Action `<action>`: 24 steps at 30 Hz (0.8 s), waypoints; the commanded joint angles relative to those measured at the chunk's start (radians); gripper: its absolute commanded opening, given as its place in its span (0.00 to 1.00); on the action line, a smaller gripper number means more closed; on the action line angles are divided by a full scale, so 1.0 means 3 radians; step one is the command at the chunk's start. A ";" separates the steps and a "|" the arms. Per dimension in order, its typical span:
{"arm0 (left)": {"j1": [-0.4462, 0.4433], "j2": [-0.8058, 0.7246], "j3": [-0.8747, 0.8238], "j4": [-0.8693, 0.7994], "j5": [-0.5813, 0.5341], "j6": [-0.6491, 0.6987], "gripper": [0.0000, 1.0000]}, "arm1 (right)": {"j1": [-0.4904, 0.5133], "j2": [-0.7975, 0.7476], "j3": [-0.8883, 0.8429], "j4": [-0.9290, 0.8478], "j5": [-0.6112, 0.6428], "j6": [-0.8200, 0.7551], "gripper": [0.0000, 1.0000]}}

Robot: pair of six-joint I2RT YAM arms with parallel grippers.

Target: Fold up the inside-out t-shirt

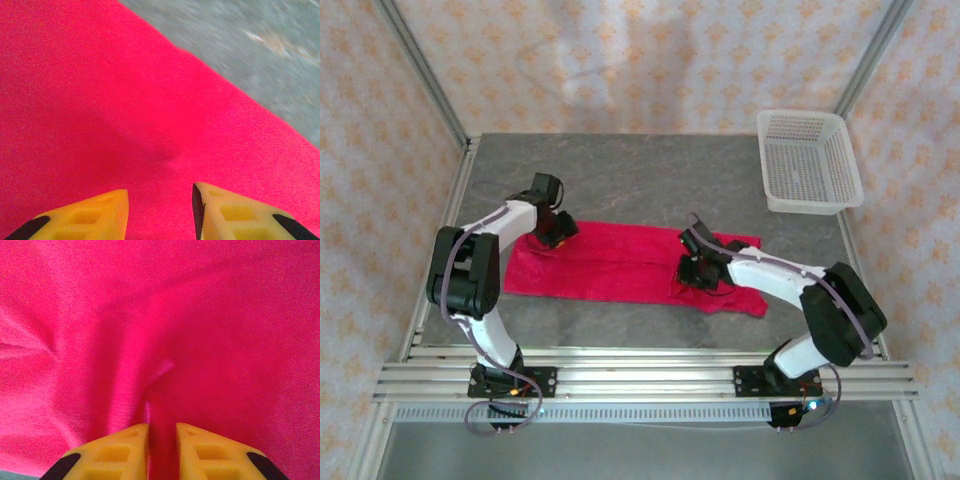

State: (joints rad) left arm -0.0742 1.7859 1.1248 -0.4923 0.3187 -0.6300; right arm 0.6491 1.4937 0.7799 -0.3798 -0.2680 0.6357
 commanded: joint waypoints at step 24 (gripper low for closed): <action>0.0258 -0.0789 -0.0569 0.0066 -0.0002 -0.0112 0.44 | -0.0716 -0.0341 0.0166 -0.0753 0.0340 -0.0316 0.44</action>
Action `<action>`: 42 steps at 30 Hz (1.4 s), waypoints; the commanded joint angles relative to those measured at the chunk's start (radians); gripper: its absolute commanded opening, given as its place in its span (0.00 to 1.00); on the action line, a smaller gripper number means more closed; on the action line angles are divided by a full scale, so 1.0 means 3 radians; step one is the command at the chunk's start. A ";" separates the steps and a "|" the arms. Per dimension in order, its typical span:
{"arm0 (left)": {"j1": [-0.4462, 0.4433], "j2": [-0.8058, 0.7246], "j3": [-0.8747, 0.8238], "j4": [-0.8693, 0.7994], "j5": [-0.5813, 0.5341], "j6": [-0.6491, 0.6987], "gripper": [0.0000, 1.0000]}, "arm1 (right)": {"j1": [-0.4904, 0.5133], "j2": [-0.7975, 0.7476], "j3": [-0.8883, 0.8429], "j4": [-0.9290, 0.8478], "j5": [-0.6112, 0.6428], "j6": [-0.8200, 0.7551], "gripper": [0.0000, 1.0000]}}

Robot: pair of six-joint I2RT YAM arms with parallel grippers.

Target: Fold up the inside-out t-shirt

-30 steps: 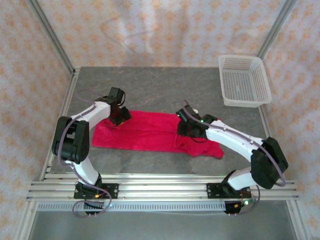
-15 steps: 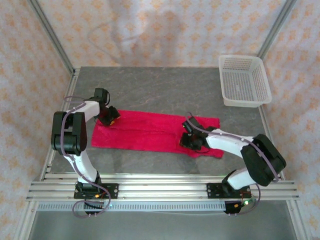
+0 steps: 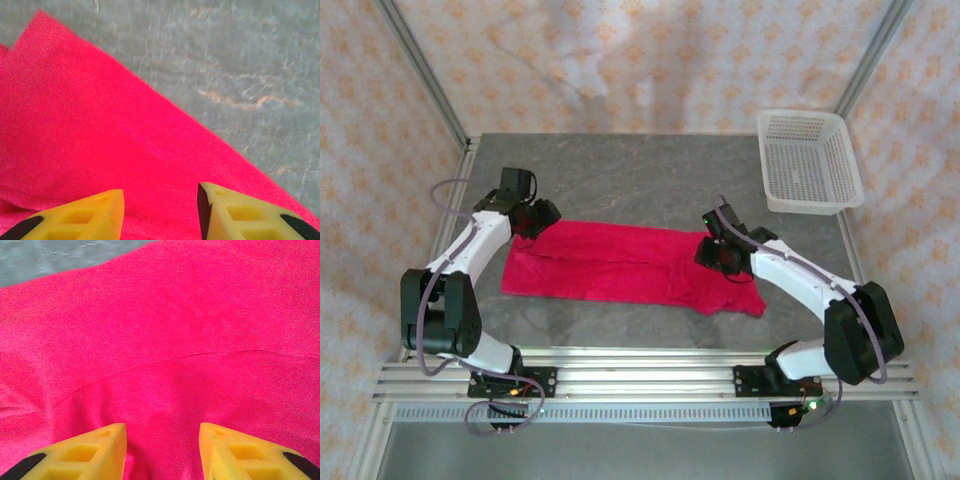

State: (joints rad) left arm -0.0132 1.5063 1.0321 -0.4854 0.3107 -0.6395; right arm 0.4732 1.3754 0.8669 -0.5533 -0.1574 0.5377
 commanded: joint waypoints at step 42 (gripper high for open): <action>0.0514 -0.0439 -0.0208 -0.0309 0.0239 0.0022 0.54 | -0.0347 0.0726 -0.0164 0.0224 0.0186 -0.0244 0.34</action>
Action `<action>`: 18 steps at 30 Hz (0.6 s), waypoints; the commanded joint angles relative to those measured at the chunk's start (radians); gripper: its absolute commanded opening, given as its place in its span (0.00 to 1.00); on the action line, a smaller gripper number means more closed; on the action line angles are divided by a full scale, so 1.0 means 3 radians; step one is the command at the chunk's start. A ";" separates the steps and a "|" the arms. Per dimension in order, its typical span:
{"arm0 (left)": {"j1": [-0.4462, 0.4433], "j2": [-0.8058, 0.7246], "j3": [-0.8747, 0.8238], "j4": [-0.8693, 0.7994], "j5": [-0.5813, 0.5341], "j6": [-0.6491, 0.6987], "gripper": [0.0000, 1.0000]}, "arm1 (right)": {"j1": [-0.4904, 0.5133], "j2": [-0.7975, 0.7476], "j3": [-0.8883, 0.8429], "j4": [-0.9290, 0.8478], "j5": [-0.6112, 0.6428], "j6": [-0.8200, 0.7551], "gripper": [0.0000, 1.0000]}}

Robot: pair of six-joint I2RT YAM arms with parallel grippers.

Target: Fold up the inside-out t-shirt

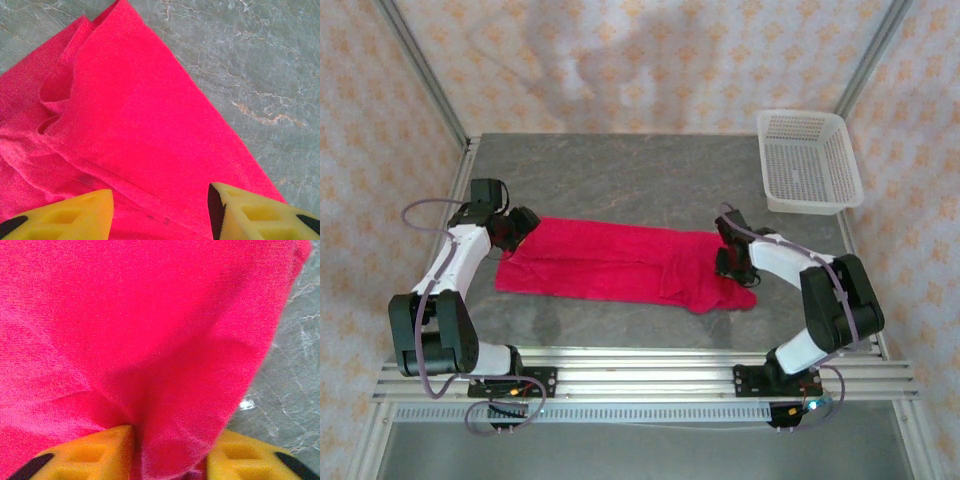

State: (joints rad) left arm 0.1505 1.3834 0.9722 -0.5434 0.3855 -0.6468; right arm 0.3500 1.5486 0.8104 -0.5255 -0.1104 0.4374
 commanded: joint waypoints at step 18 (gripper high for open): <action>-0.0460 0.0723 0.0044 0.0521 0.0101 -0.0183 0.51 | -0.0399 -0.0976 0.0382 -0.0852 0.0461 -0.0384 0.00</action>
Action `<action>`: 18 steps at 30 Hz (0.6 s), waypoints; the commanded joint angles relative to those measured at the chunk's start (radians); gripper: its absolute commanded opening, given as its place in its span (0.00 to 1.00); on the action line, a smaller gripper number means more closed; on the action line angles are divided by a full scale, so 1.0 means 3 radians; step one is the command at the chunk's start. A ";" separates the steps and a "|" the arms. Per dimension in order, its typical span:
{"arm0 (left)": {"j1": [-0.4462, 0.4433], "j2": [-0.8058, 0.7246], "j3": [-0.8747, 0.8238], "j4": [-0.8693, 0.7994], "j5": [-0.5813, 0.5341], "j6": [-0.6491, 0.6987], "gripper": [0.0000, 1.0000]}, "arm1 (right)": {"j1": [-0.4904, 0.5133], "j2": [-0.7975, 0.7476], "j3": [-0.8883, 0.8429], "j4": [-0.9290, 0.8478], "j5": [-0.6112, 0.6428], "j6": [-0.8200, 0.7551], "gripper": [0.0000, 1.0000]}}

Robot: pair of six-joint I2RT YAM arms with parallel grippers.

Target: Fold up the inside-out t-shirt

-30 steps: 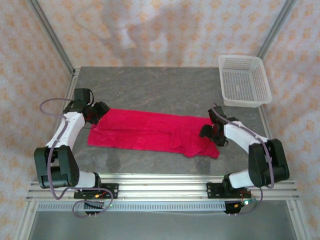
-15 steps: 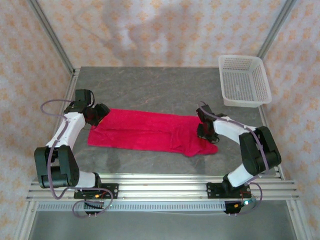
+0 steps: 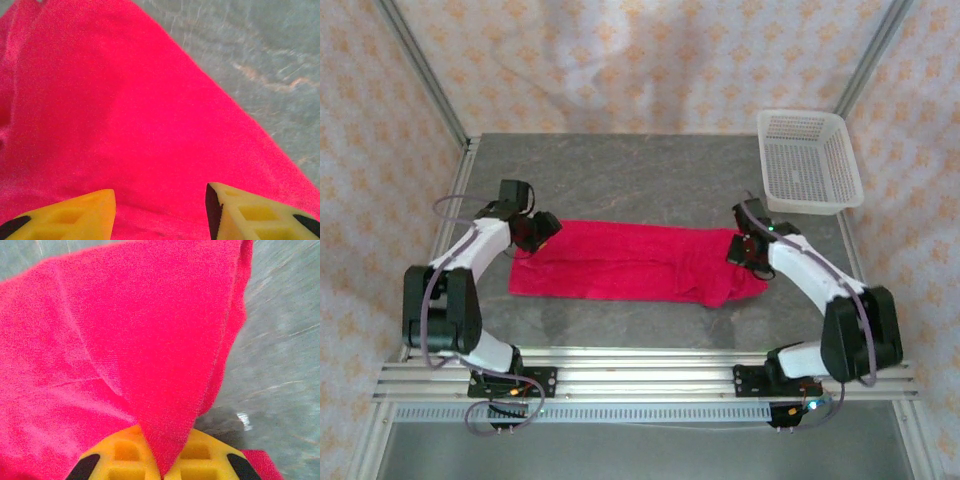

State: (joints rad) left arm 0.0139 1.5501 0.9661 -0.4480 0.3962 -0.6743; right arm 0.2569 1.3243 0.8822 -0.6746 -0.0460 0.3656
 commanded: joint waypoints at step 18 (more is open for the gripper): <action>0.0551 0.0058 0.0336 -0.0073 0.0479 0.0008 0.50 | 0.1050 -0.0183 0.1332 -0.0409 -0.0244 0.0371 0.00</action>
State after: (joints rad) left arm 0.1684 1.6196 1.0760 -0.4538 0.5060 -0.6590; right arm 0.5007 1.2293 1.2152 -0.8310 -0.1135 0.4236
